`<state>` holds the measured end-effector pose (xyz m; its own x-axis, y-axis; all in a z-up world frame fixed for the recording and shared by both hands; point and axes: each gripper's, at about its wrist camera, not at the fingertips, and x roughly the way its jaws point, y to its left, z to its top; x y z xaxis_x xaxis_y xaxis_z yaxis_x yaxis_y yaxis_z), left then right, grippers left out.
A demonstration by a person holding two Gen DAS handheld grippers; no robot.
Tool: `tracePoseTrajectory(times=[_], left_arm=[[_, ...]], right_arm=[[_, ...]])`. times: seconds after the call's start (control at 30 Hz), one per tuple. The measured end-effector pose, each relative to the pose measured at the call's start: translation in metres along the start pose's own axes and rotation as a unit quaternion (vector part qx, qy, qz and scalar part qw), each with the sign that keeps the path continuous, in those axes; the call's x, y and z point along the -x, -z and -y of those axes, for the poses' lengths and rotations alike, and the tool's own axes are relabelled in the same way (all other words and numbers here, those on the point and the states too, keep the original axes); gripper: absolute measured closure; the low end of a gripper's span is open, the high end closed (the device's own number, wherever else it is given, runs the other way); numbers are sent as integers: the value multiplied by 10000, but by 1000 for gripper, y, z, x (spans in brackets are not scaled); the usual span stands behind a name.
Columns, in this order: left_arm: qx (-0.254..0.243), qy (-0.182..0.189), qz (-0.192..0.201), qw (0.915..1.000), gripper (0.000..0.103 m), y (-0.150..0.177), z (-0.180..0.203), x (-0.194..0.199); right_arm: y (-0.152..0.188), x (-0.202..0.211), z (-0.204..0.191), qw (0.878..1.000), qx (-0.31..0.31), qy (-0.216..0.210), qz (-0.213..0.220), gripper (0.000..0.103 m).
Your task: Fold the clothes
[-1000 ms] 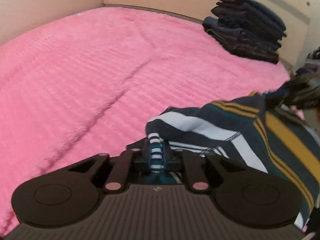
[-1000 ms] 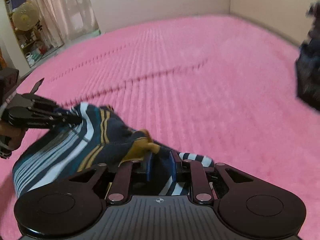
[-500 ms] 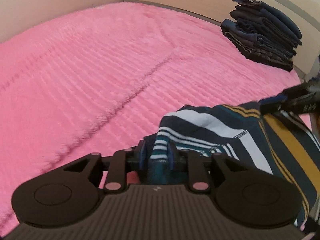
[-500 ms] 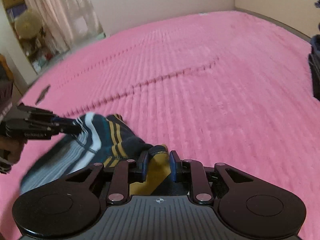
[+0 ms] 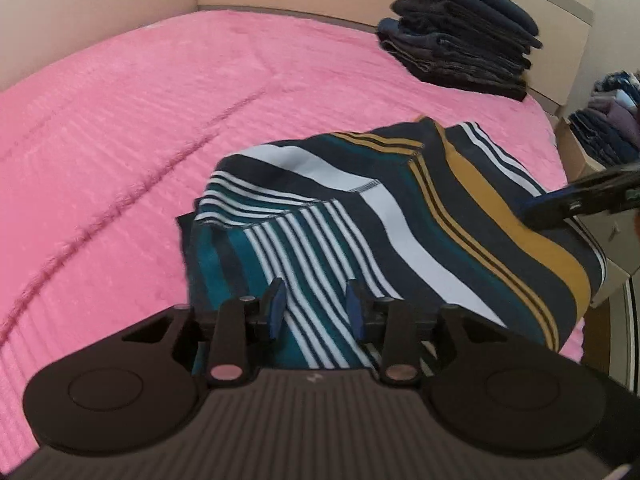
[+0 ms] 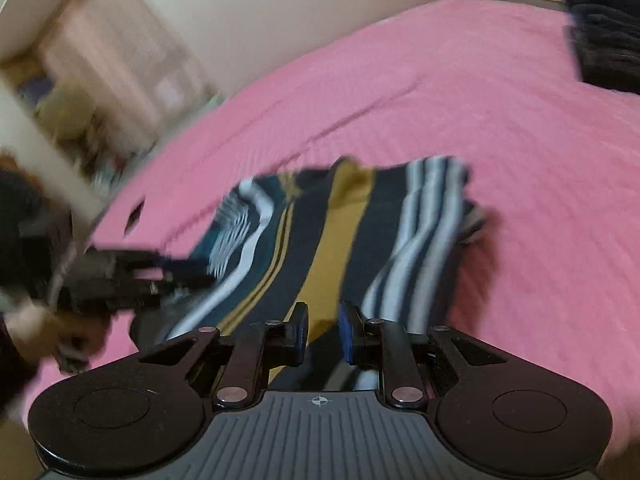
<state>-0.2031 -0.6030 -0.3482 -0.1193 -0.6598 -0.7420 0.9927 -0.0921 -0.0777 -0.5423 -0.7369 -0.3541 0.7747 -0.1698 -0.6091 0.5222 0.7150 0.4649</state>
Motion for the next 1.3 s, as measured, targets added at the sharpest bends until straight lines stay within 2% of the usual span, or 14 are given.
tracePoseTrajectory(times=[0.1, 0.17, 0.23, 0.33, 0.43, 0.57, 0.73, 0.9, 0.97, 1.1, 1.2, 1.3], left_arm=[[78, -160, 201, 9996, 77, 5, 0, 24], [193, -148, 338, 9991, 75, 14, -1, 40], [353, -114, 297, 9989, 74, 27, -3, 45], [335, -315, 127, 9989, 73, 47, -3, 41], [456, -419, 246, 9978, 74, 52, -3, 55], [113, -307, 571, 9978, 73, 45, 22, 71], [-367, 231, 657, 9969, 73, 13, 55, 52], [-716, 520, 634, 9941, 73, -42, 71, -1], [-604, 691, 489, 9946, 73, -61, 69, -31], [-486, 582, 14, 9971, 73, -79, 59, -82], [-460, 662, 38, 9967, 73, -82, 54, -87], [-321, 722, 62, 9969, 74, -82, 48, -83]], right_arm=[[13, 34, -19, 9992, 281, 2, 279, 83], [30, 45, -24, 9994, 247, -71, 211, 83], [52, 42, -19, 9998, 182, 30, 27, 83], [68, 39, -2, 9996, -237, 131, -2, 83], [60, 48, -13, 9996, -198, 170, 81, 83], [34, 51, -26, 9986, 329, 315, 267, 82], [-1, 23, -18, 9962, 639, 442, 394, 82], [-13, -19, 6, 9964, 663, 518, 96, 82], [-8, -27, 16, 9956, 754, 552, -108, 82], [-8, -26, 18, 9934, 981, 566, -162, 82], [-18, -22, 14, 9882, 1356, 695, 166, 82], [-27, -40, 19, 9849, 1481, 881, 148, 82]])
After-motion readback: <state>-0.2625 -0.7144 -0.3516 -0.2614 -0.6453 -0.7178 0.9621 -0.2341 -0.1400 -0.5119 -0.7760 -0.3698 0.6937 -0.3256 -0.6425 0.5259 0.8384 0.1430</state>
